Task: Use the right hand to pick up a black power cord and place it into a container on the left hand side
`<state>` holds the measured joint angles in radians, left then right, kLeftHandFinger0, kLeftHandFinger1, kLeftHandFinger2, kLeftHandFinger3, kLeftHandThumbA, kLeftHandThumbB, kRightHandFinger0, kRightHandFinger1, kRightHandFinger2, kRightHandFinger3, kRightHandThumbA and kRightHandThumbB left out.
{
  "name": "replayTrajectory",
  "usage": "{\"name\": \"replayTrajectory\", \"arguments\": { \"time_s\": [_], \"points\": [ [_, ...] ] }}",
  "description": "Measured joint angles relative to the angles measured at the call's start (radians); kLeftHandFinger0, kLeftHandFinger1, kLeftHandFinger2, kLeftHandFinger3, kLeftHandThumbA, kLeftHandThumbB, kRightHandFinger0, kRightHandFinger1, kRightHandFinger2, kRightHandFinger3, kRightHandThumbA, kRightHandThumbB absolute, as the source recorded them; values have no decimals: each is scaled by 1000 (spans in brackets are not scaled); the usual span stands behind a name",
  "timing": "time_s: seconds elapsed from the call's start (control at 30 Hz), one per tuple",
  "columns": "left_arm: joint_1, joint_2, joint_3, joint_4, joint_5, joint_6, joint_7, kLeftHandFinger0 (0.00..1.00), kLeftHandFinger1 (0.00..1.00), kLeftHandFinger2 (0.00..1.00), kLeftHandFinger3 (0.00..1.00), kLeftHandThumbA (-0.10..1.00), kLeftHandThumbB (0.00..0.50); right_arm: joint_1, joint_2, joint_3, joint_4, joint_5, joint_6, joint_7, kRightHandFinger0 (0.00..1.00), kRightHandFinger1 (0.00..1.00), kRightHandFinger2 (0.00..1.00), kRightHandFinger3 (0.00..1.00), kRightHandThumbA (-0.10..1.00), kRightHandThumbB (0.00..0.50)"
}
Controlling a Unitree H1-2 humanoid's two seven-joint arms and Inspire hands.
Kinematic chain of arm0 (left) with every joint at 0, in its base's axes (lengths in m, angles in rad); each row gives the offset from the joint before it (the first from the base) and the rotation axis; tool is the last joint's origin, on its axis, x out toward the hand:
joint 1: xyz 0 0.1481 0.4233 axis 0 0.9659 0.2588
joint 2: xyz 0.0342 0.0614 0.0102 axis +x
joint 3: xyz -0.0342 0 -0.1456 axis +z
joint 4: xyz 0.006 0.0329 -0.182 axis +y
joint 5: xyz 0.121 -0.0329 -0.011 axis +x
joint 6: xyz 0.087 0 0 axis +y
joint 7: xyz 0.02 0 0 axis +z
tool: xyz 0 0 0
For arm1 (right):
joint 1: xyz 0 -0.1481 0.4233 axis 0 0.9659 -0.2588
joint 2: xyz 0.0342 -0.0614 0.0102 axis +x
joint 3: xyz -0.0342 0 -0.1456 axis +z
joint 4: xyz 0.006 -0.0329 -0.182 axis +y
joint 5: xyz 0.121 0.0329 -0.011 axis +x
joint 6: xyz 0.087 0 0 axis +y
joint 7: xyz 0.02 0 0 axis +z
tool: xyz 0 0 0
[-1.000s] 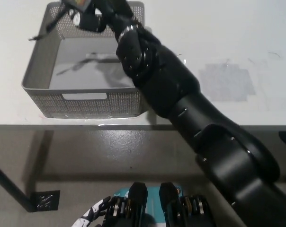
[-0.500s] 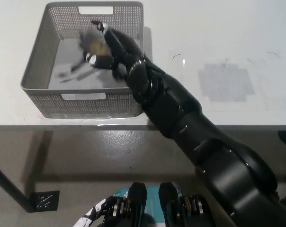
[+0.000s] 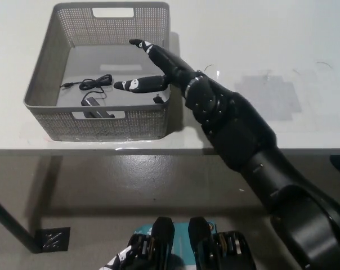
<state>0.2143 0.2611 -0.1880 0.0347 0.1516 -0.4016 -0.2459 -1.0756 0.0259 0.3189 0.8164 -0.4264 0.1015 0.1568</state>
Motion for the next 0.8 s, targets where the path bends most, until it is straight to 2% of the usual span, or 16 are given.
{"name": "replayTrajectory", "arguments": {
  "time_s": [0.17,0.23,0.27,0.33,0.47,0.67,0.8],
  "points": [
    [-8,0,-2,0,0,-1,0,1000,1000,1000,1000,1000,354,13,-18,-43,-115,38,17,34,1000,1000,1000,1000,1000,481],
    [-8,0,-3,1,0,-1,0,1000,1000,1000,1000,1000,356,15,-23,-66,-170,57,29,45,1000,1000,1000,1000,1000,497],
    [-8,0,-3,1,0,-1,0,1000,1000,1000,1000,1000,370,17,-26,-76,-203,65,36,51,1000,1000,1000,1000,1000,485],
    [-7,0,-5,1,0,0,0,1000,1000,1000,1000,1000,374,22,-33,-96,-286,86,50,65,1000,1000,1000,1000,1000,500],
    [-5,0,-7,1,0,0,0,1000,1000,1000,1000,1000,368,23,-35,-153,-419,134,85,82,1000,1000,1000,1000,1000,500],
    [3,2,-7,1,2,1,0,1000,1000,1000,1000,1000,390,41,-32,-239,-646,225,150,101,1000,1000,1000,1000,1000,500],
    [9,2,-6,1,3,2,0,1000,1000,1000,1000,1000,390,72,-33,-261,-777,272,179,109,1000,1000,1000,1000,1000,433]
  ]
}}
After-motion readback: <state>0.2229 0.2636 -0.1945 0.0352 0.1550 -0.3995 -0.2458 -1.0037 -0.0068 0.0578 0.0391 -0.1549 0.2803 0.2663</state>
